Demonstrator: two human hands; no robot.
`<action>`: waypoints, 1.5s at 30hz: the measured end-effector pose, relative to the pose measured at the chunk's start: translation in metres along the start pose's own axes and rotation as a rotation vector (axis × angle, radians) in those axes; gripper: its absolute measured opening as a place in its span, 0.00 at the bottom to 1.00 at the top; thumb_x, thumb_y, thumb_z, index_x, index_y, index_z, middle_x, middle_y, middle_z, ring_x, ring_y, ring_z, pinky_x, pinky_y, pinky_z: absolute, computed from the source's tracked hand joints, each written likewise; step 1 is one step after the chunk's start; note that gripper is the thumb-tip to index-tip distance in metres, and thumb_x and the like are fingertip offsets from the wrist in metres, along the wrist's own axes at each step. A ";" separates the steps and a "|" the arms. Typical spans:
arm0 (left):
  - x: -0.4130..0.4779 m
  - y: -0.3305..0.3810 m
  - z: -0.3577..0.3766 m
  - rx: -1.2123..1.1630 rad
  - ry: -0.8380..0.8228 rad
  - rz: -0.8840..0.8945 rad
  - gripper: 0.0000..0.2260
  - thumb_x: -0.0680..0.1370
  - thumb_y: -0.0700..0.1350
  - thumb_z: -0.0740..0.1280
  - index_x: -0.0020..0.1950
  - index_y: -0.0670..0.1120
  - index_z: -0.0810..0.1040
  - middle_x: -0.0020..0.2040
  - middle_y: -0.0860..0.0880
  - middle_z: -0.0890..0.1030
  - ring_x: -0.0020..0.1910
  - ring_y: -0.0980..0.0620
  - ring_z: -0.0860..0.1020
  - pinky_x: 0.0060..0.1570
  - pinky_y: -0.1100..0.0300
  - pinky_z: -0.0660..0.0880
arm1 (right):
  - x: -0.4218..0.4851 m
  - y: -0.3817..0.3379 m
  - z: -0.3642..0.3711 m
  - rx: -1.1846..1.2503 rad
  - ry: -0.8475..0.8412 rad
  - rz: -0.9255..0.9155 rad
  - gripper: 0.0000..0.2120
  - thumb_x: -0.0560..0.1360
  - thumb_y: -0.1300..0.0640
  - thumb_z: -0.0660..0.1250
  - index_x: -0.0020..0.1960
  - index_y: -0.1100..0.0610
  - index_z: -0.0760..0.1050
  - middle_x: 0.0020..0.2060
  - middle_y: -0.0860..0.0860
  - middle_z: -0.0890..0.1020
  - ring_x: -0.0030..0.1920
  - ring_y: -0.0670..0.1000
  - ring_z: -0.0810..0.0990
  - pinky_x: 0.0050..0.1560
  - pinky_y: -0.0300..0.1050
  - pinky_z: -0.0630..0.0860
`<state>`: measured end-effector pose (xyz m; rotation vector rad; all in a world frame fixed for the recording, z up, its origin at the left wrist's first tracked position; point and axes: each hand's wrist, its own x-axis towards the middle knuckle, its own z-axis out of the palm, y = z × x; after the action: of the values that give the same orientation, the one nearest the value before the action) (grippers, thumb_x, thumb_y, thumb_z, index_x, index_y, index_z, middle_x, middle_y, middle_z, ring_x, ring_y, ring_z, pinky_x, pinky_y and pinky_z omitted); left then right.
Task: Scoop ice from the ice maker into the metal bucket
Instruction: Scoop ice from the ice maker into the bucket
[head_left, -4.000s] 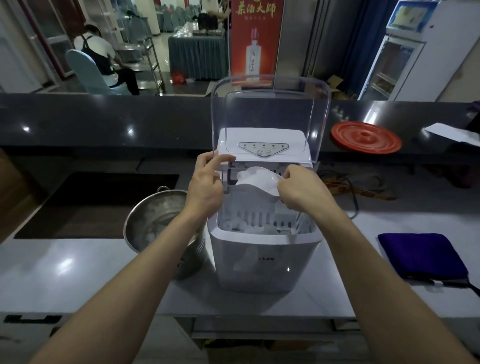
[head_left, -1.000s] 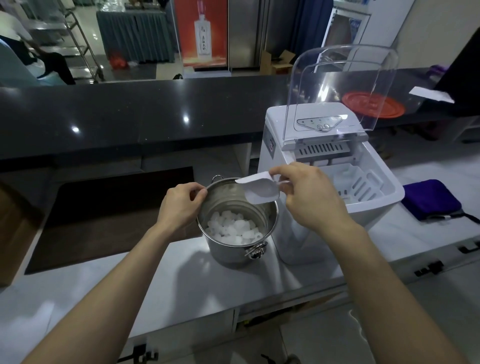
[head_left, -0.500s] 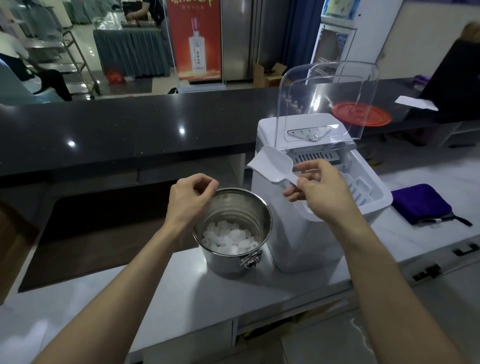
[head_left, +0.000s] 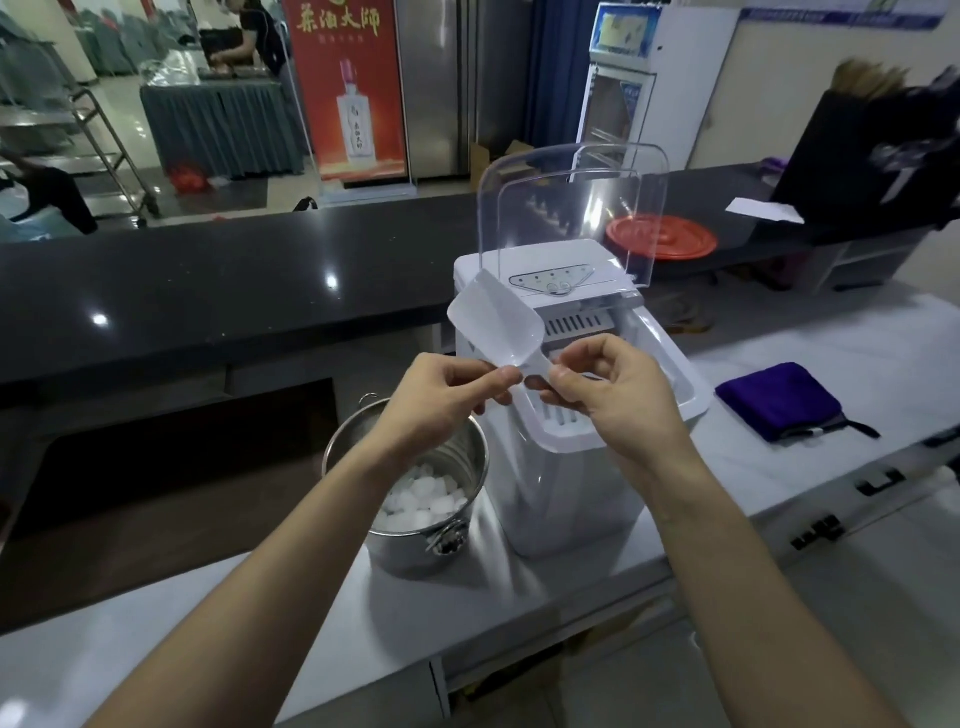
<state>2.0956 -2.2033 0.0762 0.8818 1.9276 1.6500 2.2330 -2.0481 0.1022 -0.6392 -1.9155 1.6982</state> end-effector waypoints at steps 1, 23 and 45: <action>0.001 0.001 0.005 -0.023 0.009 0.007 0.10 0.80 0.51 0.75 0.53 0.46 0.91 0.42 0.49 0.88 0.38 0.58 0.76 0.43 0.64 0.73 | 0.001 0.002 -0.002 -0.019 0.008 -0.006 0.08 0.78 0.65 0.76 0.54 0.61 0.78 0.49 0.57 0.88 0.48 0.55 0.90 0.56 0.54 0.86; 0.026 0.027 0.070 -0.042 0.265 0.020 0.09 0.87 0.43 0.66 0.58 0.37 0.79 0.48 0.44 0.88 0.42 0.50 0.83 0.40 0.57 0.76 | 0.054 0.022 -0.095 -0.210 -0.068 -0.185 0.08 0.76 0.61 0.79 0.47 0.59 0.80 0.37 0.53 0.88 0.40 0.51 0.89 0.48 0.56 0.86; 0.041 0.035 0.070 1.051 0.231 -0.159 0.06 0.85 0.52 0.66 0.53 0.58 0.83 0.44 0.57 0.84 0.46 0.49 0.82 0.50 0.46 0.80 | 0.132 0.074 -0.119 -0.663 -0.104 -0.411 0.14 0.79 0.64 0.71 0.65 0.56 0.79 0.68 0.45 0.72 0.61 0.45 0.77 0.59 0.23 0.66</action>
<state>2.1219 -2.1224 0.1010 0.8410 2.9703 0.5667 2.2103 -1.8648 0.0477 -0.3403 -2.4868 0.8487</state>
